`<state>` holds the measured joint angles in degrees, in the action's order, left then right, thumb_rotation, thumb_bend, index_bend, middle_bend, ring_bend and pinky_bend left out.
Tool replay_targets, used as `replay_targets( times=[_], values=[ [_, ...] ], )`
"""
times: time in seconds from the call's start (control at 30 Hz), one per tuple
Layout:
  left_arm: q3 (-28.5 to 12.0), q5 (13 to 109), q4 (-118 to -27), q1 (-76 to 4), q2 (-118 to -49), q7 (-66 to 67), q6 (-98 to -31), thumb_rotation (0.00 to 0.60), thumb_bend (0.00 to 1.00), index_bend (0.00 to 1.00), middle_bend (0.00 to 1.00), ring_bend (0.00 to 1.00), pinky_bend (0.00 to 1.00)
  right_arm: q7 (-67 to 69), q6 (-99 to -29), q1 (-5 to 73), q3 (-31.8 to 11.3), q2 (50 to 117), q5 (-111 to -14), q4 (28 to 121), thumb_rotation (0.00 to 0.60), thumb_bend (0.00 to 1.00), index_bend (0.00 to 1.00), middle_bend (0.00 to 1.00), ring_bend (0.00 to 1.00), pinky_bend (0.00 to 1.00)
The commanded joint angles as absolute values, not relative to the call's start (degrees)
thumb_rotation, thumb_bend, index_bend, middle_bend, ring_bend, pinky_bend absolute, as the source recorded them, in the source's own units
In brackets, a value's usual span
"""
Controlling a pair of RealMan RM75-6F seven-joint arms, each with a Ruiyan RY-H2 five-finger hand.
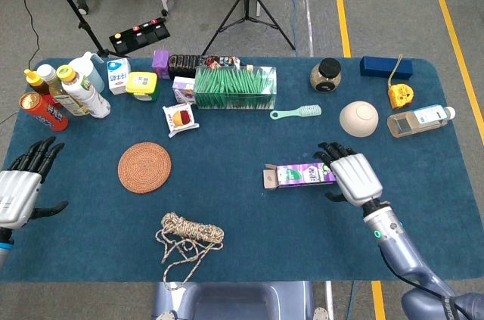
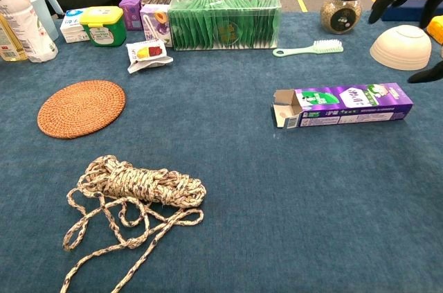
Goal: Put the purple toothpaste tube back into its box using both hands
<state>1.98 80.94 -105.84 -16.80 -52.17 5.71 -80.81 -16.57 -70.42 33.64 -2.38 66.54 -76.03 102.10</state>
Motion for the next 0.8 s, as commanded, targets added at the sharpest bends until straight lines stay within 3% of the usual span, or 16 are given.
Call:
replay_targets(
  times=[0.03,0.43,0.67,0.8],
  values=[
    [3.39,83.53,-102.53,-14.05,-53.72,1.64,-83.66,0.6,0.04,0.0,0.0,0.0,0.18,-10.1,-79.08,27.4,1.08,64.77,-85.75,97.44,0.6,0.0,0.24,0.14,0.14,0.33],
    [5.69,89.1,-87.32,-6.09,-58.04,-10.27,-91.06,0.6,0.04,0.0,0.0,0.0,0.17,-2.64,-93.49,15.34,3.29,66.48,-91.14,83.1,0.579,0.0,0.22,0.11,0.08,0.26],
    [4.78,89.65,-82.86,-4.99,-59.99,-13.23,-91.52,0.6,0.04,0.0,0.0,0.0,0.17,-2.91,-92.06,12.5,2.47,64.67,-87.96,83.27,0.475,0.0,0.11,0.01,0.0,0.15],
    [4.08,89.12,-81.95,-4.93,-60.47,-13.97,-90.67,0.6,0.04,0.0,0.0,0.0,0.17,-3.12,-90.79,12.14,1.75,64.39,-87.34,83.95,0.469,0.0,0.09,0.0,0.0,0.13]
  ],
)
